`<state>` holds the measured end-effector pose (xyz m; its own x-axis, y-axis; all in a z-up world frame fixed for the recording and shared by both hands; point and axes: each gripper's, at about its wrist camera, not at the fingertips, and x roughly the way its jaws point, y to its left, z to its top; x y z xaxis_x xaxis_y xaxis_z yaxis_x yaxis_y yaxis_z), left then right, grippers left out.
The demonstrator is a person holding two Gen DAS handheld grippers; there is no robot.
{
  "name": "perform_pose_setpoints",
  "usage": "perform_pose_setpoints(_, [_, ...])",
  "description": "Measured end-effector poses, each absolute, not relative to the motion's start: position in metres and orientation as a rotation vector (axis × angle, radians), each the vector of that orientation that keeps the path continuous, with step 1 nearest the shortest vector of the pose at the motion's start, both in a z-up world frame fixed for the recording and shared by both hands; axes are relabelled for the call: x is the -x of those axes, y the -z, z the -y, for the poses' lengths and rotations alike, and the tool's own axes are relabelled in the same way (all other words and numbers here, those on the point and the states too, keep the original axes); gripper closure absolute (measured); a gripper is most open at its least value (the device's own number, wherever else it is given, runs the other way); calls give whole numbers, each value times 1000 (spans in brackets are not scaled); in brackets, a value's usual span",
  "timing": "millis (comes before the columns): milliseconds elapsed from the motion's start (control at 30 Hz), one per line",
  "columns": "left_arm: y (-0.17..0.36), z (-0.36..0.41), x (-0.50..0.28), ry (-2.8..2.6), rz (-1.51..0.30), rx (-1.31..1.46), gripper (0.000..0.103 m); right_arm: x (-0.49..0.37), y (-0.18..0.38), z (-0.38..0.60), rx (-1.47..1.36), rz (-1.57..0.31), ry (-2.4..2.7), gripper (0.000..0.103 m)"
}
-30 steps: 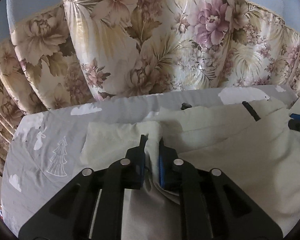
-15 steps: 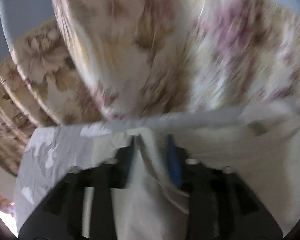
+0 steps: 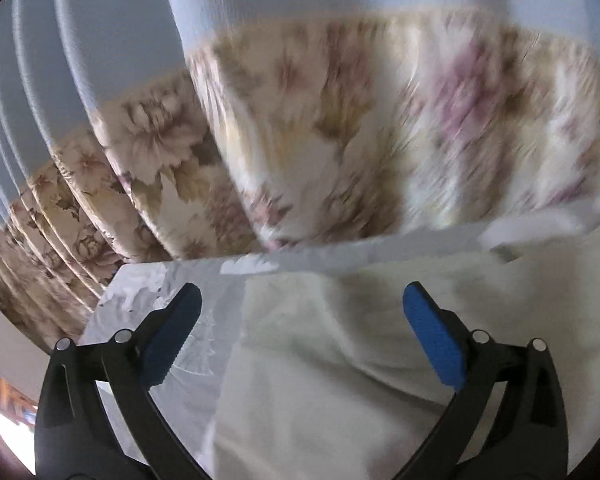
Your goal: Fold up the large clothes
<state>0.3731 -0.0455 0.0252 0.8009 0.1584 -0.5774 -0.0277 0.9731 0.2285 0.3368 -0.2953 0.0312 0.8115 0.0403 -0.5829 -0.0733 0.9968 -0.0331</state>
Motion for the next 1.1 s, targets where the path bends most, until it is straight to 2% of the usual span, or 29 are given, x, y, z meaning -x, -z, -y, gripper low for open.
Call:
perform_pose_setpoints(100, [-28,70,-357,-31,-632,-159,3,-335,-25,268,36,-646,-124,13])
perform_pose_setpoints(267, [14,83,-372,-90,-731,-159,3,-363,26,255,49,-774,-60,13])
perform_pose_setpoints(333, [37,81,-380,-153,-764,-208,3,-367,44,262,75,-786,-31,7])
perform_pose_setpoints(400, [48,76,-382,-165,-757,-210,3,-369,52,272,82,-783,-26,5])
perform_pose_setpoints(600, [52,51,-388,-137,-788,-100,3,-368,55,316,54,-773,58,3])
perform_pose_setpoints(700, [53,43,-387,-137,-788,-63,3,-369,60,354,-85,-801,116,3])
perform_pose_setpoints(900, [53,36,-387,-228,-759,-190,3,-358,53,368,-108,-812,108,2])
perform_pose_setpoints(1100, [44,32,-367,-250,-714,-253,3,-299,43,418,-124,-777,117,2])
